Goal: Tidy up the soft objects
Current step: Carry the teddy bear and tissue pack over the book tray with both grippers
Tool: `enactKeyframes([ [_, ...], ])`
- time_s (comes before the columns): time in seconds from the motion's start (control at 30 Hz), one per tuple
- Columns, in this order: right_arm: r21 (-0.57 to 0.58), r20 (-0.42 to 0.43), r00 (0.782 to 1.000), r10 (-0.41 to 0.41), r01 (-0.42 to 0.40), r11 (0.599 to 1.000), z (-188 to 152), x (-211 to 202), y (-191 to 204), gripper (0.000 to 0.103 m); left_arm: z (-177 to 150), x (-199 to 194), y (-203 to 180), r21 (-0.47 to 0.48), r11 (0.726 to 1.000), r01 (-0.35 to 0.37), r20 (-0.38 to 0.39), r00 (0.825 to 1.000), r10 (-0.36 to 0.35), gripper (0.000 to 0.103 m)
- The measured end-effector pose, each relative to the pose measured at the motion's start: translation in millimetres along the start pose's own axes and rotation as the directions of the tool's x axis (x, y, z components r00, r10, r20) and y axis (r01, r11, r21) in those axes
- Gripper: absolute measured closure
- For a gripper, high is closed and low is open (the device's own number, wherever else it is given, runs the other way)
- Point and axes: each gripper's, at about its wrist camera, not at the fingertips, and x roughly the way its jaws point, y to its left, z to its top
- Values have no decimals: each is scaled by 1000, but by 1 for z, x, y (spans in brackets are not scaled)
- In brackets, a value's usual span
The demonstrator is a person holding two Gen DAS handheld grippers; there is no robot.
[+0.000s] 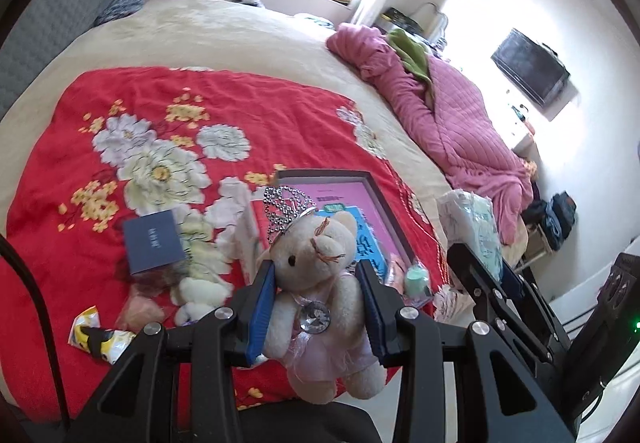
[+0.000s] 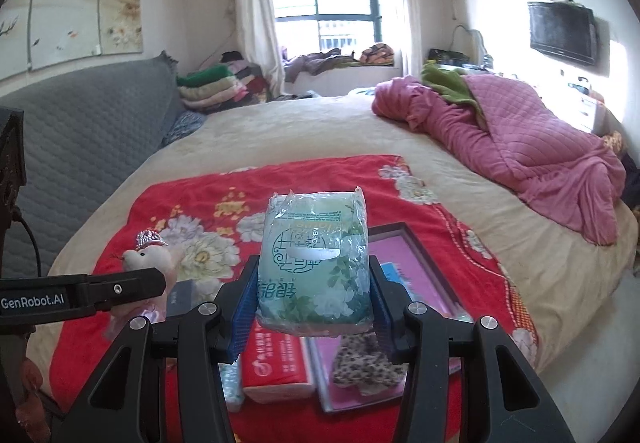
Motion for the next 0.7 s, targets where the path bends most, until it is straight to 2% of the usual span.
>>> enactKeyframes([
  [0.3,65,14,999,-47,46,997,-1,-5,-37,52,-1,16,-39,82,997,-6,-13,1000,7,62],
  [0.7,97,-35,996,-84,87,991,-15,14,-69,52,-11,57,-63,147,989,-18,-71,997,29,62],
])
